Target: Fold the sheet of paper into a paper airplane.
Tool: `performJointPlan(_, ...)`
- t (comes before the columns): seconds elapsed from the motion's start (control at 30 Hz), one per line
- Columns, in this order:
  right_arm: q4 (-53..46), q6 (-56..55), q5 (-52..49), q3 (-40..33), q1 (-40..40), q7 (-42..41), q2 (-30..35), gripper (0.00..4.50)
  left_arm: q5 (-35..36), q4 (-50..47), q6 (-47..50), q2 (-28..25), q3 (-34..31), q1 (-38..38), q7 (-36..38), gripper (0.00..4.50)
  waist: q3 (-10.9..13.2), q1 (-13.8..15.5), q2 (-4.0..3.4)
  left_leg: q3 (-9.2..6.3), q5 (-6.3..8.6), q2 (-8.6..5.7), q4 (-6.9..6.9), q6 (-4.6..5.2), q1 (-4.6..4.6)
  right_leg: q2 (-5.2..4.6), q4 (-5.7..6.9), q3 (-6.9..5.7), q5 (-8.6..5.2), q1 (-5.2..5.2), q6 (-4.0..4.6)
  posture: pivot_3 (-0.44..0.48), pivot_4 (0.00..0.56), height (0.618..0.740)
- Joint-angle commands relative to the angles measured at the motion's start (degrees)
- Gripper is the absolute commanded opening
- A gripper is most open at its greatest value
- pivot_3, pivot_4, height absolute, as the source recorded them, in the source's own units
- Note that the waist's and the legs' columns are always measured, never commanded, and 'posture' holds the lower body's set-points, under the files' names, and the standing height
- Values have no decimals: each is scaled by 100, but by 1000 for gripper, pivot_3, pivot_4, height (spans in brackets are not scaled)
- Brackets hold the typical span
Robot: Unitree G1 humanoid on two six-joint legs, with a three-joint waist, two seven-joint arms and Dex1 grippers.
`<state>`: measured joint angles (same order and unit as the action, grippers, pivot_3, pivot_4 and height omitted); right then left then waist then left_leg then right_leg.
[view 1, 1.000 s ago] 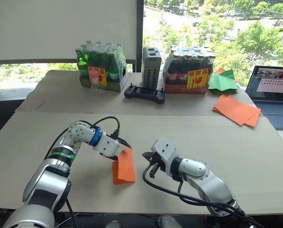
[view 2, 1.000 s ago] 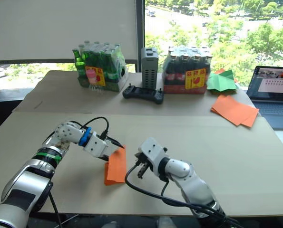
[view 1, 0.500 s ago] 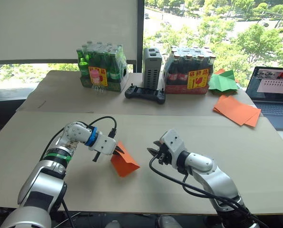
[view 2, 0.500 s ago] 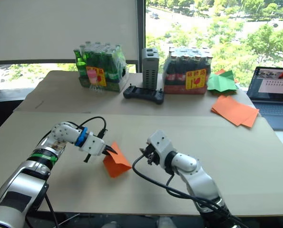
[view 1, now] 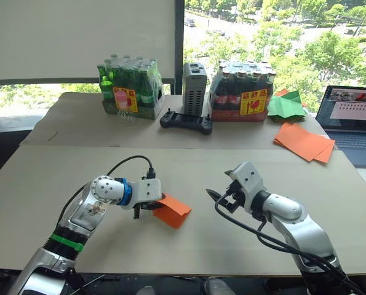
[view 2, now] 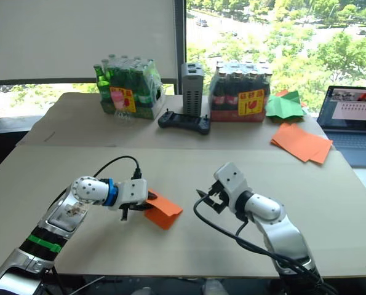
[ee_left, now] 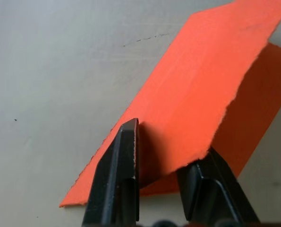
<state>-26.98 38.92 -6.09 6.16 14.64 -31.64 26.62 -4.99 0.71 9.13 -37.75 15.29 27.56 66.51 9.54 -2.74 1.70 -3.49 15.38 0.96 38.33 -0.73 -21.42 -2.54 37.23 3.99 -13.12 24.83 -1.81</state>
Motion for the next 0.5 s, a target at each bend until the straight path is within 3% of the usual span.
performJointPlan(0.03,-309,-150,-209,-44,-64,-139,54,4500,743,-673,495,-201,-472,-49,279,2455,0,10,0,0,0,0,0,0,-2,-1,-1,0,0,0,0,0,150,733)
performJointPlan(0.27,-1238,227,-1088,163,-424,-679,106,4500,2147,-1413,1731,-862,-1559,-356,606,2455,0,-4,0,0,1,3,0,1,-1,0,-3,-1,-1,-1,-1,0,150,733)
performJointPlan(0.37,-1234,81,-661,879,-282,-443,13,4500,2685,-1472,2266,-1143,-1969,-820,730,2455,1,-52,-1,1,1,7,-1,1,7,2,-1,0,-1,-3,-1,0,150,733)
performJointPlan(0.5,-954,-73,-239,1442,-135,-187,-97,4500,2737,-1367,2218,-1139,-2117,-1160,445,2455,2,-71,1,1,0,6,-1,0,23,2,-3,-2,-2,-20,-2,0,150,733)
